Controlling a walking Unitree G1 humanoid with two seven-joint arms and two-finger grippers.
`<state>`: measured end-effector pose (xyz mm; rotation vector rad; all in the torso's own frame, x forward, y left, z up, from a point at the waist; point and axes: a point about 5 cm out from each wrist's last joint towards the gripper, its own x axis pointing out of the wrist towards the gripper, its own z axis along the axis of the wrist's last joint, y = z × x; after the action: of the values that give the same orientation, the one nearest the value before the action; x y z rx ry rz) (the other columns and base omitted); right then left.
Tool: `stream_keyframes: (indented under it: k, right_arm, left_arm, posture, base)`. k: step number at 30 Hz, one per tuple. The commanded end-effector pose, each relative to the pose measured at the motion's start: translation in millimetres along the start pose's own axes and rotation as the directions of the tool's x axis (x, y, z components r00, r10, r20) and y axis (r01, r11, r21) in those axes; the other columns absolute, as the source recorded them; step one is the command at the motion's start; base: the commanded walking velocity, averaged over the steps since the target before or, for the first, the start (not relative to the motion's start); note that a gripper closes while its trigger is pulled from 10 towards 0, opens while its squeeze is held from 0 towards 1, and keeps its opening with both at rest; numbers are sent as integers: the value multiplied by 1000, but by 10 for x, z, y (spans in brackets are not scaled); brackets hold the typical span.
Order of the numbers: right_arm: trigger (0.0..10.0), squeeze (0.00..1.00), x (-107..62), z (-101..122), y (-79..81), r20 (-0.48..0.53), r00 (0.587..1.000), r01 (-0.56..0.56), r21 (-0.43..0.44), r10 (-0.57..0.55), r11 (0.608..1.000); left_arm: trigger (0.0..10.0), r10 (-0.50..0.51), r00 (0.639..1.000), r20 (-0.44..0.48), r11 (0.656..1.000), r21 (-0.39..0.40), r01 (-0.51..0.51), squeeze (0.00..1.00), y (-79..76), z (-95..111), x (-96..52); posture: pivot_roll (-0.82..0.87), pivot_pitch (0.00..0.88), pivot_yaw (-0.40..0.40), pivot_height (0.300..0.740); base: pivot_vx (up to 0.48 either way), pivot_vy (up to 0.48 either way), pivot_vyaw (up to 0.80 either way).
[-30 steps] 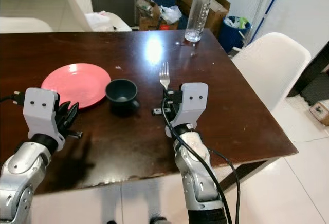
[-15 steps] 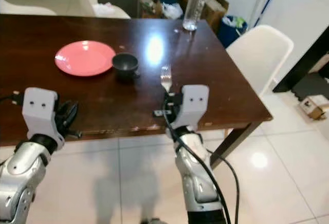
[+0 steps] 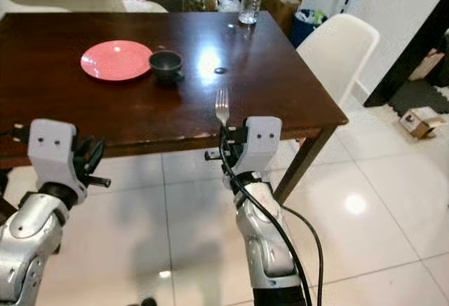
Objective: Setting the table
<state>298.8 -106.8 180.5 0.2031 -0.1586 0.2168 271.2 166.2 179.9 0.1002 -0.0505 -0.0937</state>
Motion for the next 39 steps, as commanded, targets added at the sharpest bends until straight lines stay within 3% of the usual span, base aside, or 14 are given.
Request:
stream_keyframes:
  k: [1,39]
  right_arm:
    - [10000,0,-20,-26,-36,-16,1000,18,10,-18,1000]
    - [10000,0,-3,-14,-40,-18,1000,13,1,-13,1000]
  left_arm:
    - [10000,-4,1000,-22,1000,4,4,0,-13,-42,-16]
    - [10000,-11,999,-43,1000,-6,11,0,-61,-128,12]
  posture:
    - [21,66,15,740]
    - [12,65,12,740]
  base:
    - [0,0,-800]
    - [0,0,-800]
